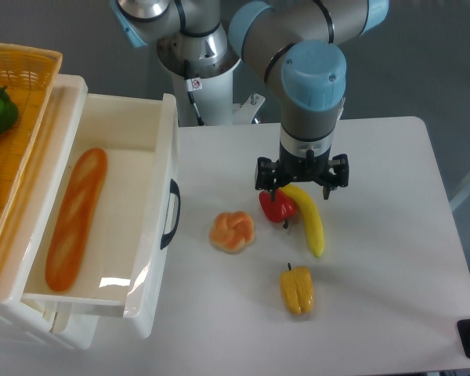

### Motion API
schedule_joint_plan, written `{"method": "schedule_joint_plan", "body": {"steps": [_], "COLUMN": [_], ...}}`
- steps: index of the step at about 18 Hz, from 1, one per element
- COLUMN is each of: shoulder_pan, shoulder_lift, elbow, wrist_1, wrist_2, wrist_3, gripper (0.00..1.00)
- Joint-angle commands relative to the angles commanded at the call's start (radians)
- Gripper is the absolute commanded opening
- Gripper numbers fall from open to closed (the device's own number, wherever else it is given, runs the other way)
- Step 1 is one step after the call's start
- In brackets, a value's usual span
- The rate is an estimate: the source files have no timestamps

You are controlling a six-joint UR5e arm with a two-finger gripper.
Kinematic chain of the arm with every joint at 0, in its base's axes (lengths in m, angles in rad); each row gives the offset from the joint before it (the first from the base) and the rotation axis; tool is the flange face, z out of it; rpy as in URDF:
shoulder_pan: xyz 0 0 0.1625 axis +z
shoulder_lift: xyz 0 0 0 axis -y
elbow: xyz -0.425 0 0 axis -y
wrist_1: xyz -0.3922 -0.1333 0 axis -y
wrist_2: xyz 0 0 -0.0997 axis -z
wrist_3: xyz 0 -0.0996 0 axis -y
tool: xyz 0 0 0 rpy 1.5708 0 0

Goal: Place the long bread in the upper white drawer

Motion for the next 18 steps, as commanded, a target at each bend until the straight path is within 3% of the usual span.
{"method": "schedule_joint_plan", "body": {"steps": [18], "shoulder_pan": [0.017], "shoulder_lift": [0.009], "elbow": [-0.003], "wrist_1": [-0.002], "wrist_2": [-0.003], "wrist_3": [0.026], "gripper": [1.0]}}
